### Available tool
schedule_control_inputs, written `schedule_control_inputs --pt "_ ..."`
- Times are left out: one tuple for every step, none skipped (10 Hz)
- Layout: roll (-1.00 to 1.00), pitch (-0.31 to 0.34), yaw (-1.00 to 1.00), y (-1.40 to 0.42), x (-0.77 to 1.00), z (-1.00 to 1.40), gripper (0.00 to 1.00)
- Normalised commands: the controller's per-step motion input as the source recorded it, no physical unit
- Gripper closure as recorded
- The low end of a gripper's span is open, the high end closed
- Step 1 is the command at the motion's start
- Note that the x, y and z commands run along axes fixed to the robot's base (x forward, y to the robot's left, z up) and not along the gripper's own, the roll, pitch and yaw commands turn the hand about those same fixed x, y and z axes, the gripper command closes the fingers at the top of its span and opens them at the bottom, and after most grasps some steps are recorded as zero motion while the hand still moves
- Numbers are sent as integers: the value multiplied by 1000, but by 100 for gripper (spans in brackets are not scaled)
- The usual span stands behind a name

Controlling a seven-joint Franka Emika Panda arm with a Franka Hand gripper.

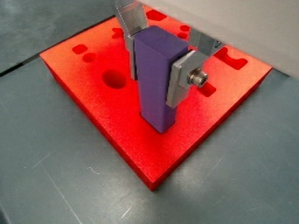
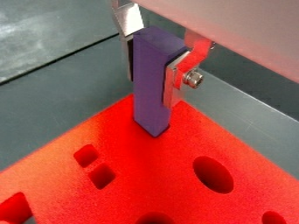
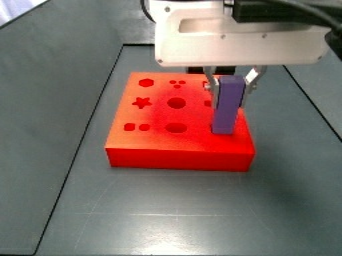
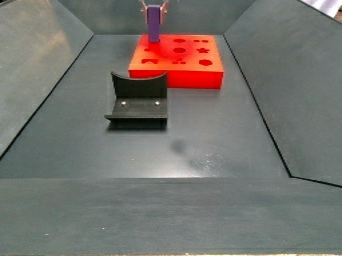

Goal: Pick up the rectangle object. Move up. Place the rectangle object on the fixture. Regrasp the rectangle object. Move to above the board. Insert the rectangle object.
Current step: Insert the rectangle object.

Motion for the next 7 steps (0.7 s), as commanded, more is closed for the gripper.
schedule_control_inputs --pt "0 -100 0 0 0 -449 100" --pt "7 -163 0 -3 0 -626 100" --pt "31 -156 0 -26 0 -611 100" --pt "47 -156 0 -69 0 -554 100" --pt "0 -57 0 0 0 -166 100" --pt "-13 -3 0 0 0 0 100" --pt "0 0 0 0 0 0 100"
